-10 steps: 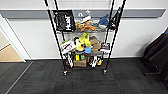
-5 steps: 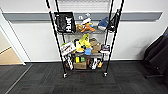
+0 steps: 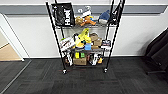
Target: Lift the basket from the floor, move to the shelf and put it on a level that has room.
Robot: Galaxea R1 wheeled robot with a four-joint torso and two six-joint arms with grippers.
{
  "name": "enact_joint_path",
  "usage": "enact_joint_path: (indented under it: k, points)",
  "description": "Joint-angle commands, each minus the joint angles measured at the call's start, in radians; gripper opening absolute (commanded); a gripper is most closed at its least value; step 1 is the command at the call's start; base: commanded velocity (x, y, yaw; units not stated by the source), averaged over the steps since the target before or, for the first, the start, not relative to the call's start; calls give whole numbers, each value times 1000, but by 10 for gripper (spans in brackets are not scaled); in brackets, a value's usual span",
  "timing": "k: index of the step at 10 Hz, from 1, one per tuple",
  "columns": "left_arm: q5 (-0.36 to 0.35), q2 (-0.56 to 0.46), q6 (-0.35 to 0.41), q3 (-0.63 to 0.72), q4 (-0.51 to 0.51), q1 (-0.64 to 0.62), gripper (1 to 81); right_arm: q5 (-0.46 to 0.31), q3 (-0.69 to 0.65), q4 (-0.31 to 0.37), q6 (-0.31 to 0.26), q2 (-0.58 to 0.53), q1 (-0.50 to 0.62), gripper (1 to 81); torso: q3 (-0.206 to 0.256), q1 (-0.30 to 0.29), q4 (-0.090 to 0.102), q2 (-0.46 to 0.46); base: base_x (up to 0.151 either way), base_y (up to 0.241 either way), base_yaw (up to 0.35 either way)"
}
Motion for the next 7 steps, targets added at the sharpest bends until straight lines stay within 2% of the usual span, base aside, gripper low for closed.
enact_joint_path:
  k: [1,2,4,7]
  points:
    - [76,-5,-4,0,-9,-110,811,-53,9,26,1,-17,101,811,-73,63,0,-97,0,0,0]
    - [84,-2,-4,0,-9,-125,811,-53,13,29,1,-14,112,811,-29,84,0,-131,0,0,0]
    - [91,9,-4,-3,-9,-151,811,-59,13,40,1,-3,133,811,-51,115,0,-179,0,0,0]
    - [99,32,-4,-20,-6,-171,811,-68,13,57,1,12,153,811,-58,179,0,-280,0,0,0]
